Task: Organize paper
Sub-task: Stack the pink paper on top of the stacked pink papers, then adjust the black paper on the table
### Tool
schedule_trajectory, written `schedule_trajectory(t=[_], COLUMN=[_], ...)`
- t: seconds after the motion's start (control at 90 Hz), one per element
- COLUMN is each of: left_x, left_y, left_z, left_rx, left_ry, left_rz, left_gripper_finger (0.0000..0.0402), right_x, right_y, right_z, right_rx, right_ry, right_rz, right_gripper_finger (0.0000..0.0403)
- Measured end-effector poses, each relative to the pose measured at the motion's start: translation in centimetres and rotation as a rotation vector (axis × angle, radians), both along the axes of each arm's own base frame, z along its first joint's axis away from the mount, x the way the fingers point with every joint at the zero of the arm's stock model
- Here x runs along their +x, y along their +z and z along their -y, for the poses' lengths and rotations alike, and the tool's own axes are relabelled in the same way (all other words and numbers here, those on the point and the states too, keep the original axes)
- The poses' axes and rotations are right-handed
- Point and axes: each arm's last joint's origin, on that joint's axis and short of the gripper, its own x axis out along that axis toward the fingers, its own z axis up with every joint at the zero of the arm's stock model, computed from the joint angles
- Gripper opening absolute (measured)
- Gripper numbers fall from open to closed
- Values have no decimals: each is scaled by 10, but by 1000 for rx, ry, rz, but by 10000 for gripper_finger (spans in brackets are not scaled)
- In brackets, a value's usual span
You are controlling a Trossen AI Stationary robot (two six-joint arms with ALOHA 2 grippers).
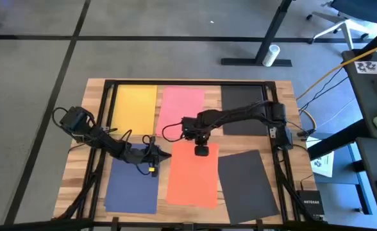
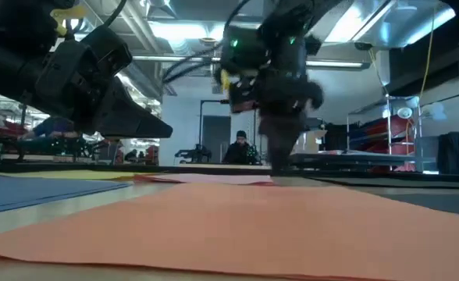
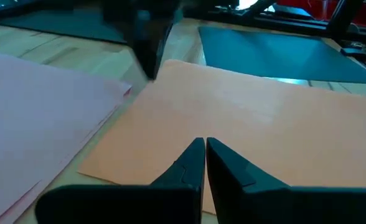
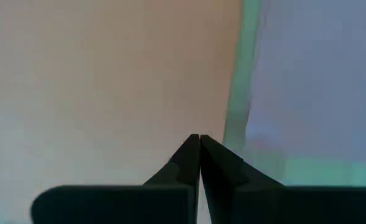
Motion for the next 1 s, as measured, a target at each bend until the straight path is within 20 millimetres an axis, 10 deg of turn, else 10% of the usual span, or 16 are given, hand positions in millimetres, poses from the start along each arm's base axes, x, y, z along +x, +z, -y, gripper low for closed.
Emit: schedule_trajectory(t=[0.322, 1.0], left_x=[0, 0], left_y=[0, 0], left_z=[1, 1], left_rx=[-18, -24], left_ry=[3, 5], left_rz=[0, 1], left_gripper_finger=[0, 0], right_x=[-54, -166], right_y=[28, -43], right_z=[-26, -84], right_rx=[-223, -12], right_ry=[-110, -498], right_rz=[-59, -150], right_gripper_finger=[0, 0])
